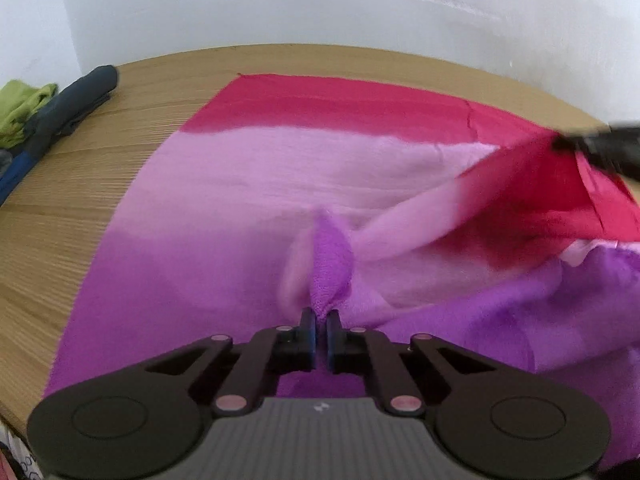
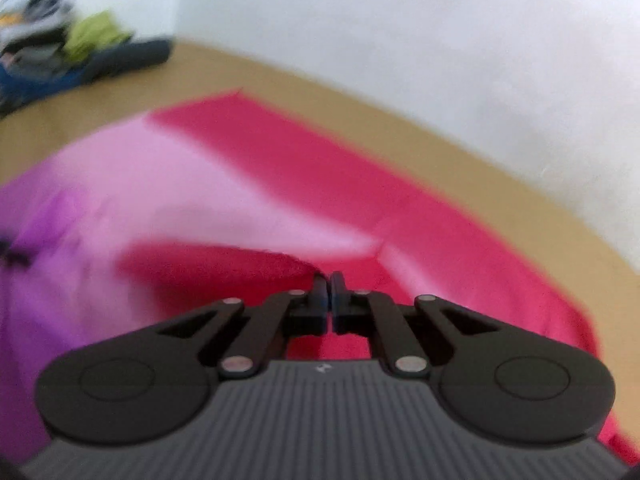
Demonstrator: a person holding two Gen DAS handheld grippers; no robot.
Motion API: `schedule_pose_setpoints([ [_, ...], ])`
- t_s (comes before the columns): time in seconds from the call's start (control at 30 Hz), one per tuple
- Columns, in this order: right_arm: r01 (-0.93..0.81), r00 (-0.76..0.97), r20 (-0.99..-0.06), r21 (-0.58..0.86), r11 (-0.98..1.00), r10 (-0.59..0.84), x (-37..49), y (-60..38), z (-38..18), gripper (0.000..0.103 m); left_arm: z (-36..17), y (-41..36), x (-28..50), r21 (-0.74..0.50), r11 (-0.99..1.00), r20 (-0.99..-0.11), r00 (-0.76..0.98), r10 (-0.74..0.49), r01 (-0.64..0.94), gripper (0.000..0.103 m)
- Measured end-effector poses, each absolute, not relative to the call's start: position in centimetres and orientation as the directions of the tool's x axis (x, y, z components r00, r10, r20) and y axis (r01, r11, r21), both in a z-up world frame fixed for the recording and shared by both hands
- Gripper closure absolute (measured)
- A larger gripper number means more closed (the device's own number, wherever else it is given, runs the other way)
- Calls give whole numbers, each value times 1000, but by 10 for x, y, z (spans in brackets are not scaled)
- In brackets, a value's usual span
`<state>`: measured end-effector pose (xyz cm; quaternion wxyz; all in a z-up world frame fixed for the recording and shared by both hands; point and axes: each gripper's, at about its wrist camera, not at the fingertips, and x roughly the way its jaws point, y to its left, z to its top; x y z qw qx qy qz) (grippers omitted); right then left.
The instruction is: Fold clothes
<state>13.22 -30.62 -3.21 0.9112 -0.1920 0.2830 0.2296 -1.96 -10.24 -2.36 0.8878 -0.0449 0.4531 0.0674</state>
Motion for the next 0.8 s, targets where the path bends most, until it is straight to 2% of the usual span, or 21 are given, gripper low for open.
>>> schedule_pose_setpoints([
  [0.17, -449, 835, -479, -307, 839, 271, 190, -246, 2, 99, -7, -61, -32, -61, 975, -789, 609, 85, -214, 98],
  [0.27, -391, 897, -362, -377, 840, 256, 233, -186, 25, 99, -1, -35, -31, -96, 964, -770, 632, 85, -247, 98],
  [0.37, -386, 920, -250, -439, 811, 303, 272, -114, 36, 99, -6, -12, -24, -114, 952, -766, 635, 97, -284, 98],
  [0.43, -395, 919, -211, -505, 768, 334, 297, -61, 24, 99, -16, 4, -17, -118, 941, -781, 615, 110, -317, 98],
  [0.6, -515, 857, -332, -567, 643, 395, 350, 51, -62, 98, -39, 43, -9, -122, 916, -814, 566, 128, -382, 98],
  [0.8, -605, 796, -451, -570, 556, 404, 368, 110, -145, 98, -48, 69, -10, -122, 898, -831, 538, 140, -423, 98],
])
